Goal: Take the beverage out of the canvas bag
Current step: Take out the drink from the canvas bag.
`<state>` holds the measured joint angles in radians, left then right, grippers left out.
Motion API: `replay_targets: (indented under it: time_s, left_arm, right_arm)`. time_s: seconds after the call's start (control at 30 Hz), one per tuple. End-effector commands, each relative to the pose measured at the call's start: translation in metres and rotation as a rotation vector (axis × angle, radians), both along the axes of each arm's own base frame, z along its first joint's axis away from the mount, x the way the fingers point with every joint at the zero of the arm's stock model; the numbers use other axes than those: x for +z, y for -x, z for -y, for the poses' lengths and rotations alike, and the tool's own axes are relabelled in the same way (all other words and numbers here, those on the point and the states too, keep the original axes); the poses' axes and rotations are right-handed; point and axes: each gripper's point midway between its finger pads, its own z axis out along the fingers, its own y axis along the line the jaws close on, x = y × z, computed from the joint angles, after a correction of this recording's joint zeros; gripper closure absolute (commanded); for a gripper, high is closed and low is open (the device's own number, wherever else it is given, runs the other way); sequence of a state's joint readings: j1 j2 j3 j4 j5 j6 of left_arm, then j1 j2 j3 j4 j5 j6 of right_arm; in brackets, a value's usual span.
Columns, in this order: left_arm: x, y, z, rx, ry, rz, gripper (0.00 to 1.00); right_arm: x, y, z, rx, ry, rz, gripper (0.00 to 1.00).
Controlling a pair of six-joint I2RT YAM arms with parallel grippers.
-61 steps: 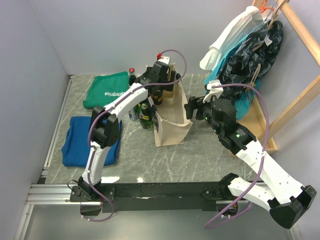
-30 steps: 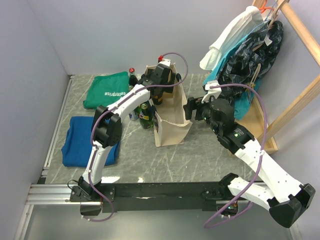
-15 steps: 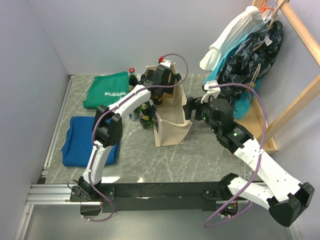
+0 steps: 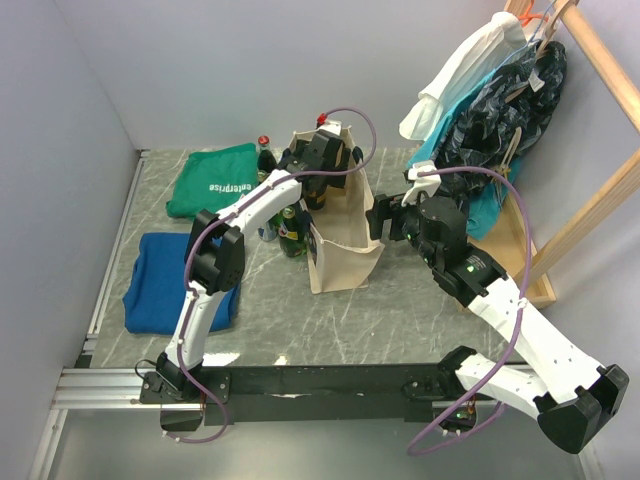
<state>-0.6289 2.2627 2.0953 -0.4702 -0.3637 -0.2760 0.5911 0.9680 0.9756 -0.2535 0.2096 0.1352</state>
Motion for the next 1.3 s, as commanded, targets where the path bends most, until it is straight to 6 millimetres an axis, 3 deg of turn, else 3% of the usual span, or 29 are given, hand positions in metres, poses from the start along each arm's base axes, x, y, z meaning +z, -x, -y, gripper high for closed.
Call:
replay_targets:
  time_s: [0.0, 0.17, 0.4, 0.6, 0.7, 0.9, 0.97, 1.03, 1.1, 1.2, 1.27]
  left_arm:
    - [-0.008, -0.004, -0.007, 0.026, -0.019, -0.008, 0.09]
    - [-0.013, -0.003, -0.009, 0.033, -0.028, -0.018, 0.01]
    - [-0.017, -0.003, -0.009, 0.037, -0.028, -0.023, 0.02]
    - [-0.016, -0.004, -0.007, 0.029, -0.022, -0.019, 0.09]
    - [-0.016, -0.004, -0.007, 0.029, -0.022, -0.018, 0.19]
    - [-0.019, -0.003, -0.009, 0.038, -0.025, -0.022, 0.25]
    - [-0.02, -0.003, -0.009, 0.037, -0.022, -0.025, 0.32]
    - [-0.022, -0.002, -0.009, 0.036, -0.024, -0.032, 0.33]
    - [-0.021, -0.003, -0.009, 0.035, -0.023, -0.03, 0.41]
    - [-0.022, -0.002, -0.009, 0.036, -0.026, -0.032, 0.41]
    - [-0.021, -0.002, -0.008, 0.031, -0.019, -0.032, 0.48]
  right_arm:
    - [0.012, -0.003, 0.0, -0.005, -0.015, 0.048, 0.09]
    - [0.013, -0.003, 0.002, -0.011, -0.014, 0.052, 0.09]
    - [0.014, -0.003, 0.002, -0.013, -0.014, 0.053, 0.09]
    - [0.013, -0.003, 0.001, -0.013, -0.015, 0.051, 0.09]
    - [0.013, -0.003, 0.002, -0.014, -0.014, 0.05, 0.09]
    - [0.013, -0.004, 0.002, -0.016, -0.015, 0.052, 0.09]
    - [0.013, -0.004, 0.001, -0.014, -0.013, 0.049, 0.09]
    - [0.012, -0.004, 0.001, -0.014, -0.013, 0.049, 0.09]
    - [0.012, -0.004, 0.001, -0.013, -0.012, 0.046, 0.09]
    - [0.011, -0.004, 0.0, -0.011, -0.011, 0.045, 0.09]
    - [0.011, -0.004, 0.001, -0.013, -0.011, 0.045, 0.09]
